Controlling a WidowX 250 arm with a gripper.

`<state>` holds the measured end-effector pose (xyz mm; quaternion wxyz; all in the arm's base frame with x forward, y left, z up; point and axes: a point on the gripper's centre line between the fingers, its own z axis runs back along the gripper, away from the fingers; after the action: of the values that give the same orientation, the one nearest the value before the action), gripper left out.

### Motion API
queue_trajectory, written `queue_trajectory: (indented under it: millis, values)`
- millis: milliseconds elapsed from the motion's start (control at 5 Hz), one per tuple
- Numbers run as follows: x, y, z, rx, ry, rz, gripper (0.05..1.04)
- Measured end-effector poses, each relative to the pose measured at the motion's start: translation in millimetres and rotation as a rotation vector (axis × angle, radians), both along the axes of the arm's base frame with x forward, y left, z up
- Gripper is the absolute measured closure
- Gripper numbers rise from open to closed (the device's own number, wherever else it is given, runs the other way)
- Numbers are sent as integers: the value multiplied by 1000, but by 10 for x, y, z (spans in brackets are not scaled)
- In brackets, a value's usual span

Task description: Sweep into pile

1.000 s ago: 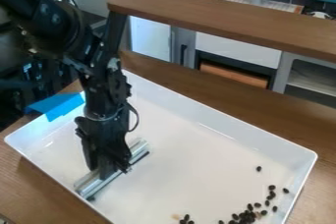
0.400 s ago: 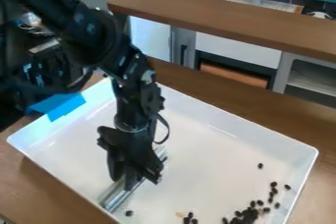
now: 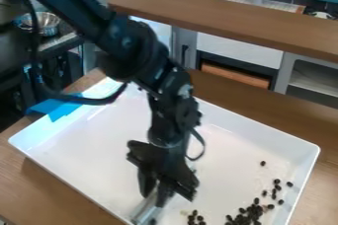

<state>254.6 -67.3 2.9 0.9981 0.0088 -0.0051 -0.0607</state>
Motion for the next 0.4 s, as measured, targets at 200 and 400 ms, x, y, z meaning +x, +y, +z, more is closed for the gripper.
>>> queue_trajectory:
  millis: [200,400]
  values:
    - [-7,-180,7,-18,18,13,770]
    - [-4,-480,18,-42,32,14,770]
